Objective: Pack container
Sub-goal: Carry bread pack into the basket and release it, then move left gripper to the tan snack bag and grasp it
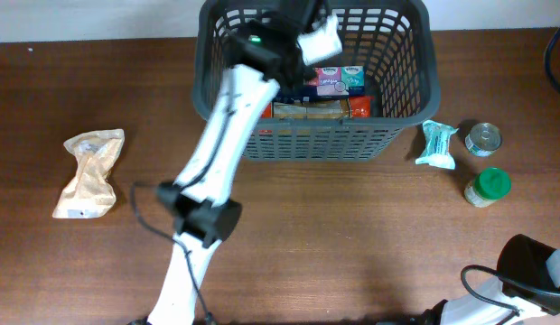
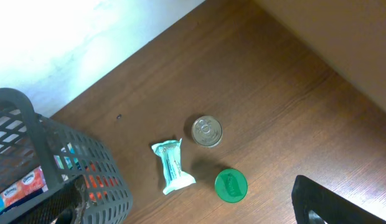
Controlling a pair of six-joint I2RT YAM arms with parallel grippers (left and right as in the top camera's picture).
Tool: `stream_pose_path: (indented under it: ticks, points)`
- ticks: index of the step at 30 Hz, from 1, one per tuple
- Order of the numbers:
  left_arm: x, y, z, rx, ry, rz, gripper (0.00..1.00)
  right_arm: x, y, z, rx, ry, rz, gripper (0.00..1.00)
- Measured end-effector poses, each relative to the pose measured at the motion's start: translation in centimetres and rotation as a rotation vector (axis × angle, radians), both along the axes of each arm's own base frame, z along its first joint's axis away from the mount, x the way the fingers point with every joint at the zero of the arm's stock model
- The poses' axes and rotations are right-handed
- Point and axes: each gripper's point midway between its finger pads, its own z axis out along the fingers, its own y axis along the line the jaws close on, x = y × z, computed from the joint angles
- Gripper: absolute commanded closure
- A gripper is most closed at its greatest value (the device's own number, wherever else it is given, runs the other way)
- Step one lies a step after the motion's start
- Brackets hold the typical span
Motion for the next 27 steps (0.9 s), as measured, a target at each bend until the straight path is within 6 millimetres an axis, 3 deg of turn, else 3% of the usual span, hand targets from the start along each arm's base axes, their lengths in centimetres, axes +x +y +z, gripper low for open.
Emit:
stream_pose_path:
  ticks: [1,2,4,6,9,11,13,16,20,22,25,27]
  points:
    - [-0.3,0.6,2.7,-0.037,-0.05,0.02,0.27,0.0,0.0,0.0,0.0,0.0,0.0,0.01]
    - [-1.2,1.9,7.2,-0.094,-0.13,0.051,0.28,0.0,0.0,0.0,0.0,0.0,0.0,0.01]
    - [-3.2,4.8,13.5,-0.172,-0.239,0.101,0.29,0.0,0.0,0.0,0.0,0.0,0.0,0.01]
    - [-6.7,10.1,19.7,-0.229,-0.343,0.182,0.33,0.0,0.0,0.0,0.0,0.0,0.0,0.01]
    - [-11.8,18.8,23.7,-0.251,-0.404,0.364,0.35,0.0,0.0,0.0,0.0,0.0,0.0,0.01]
    - [-13.5,23.1,23.9,-0.26,-0.398,0.503,0.36,0.0,0.0,0.0,0.0,0.0,0.0,0.01]
    - [-13.8,26.6,22.2,-0.261,-0.337,0.641,0.36,0.0,0.0,0.0,0.0,0.0,0.0,0.01]
    - [-12.3,30.2,16.8,-0.233,-0.161,0.792,0.34,0.0,0.0,0.0,0.0,0.0,0.0,0.01]
    - [-9.7,35.7,4.0,-0.16,0.202,0.98,0.2,0.0,0.0,0.0,0.0,0.0,0.0,0.01]
    - [-9.9,38.3,-2.0,-0.135,0.342,1.055,0.17,0.0,0.0,0.0,0.001,0.0,0.0,0.01]
    - [-11.1,41.3,-8.0,-0.136,0.447,1.139,0.13,0.0,0.0,0.0,0.0,0.0,0.0,0.01]
    - [-12.3,42.8,-10.7,-0.146,0.495,1.177,0.09,0.0,0.0,0.0,0.0,0.0,0.0,0.01]
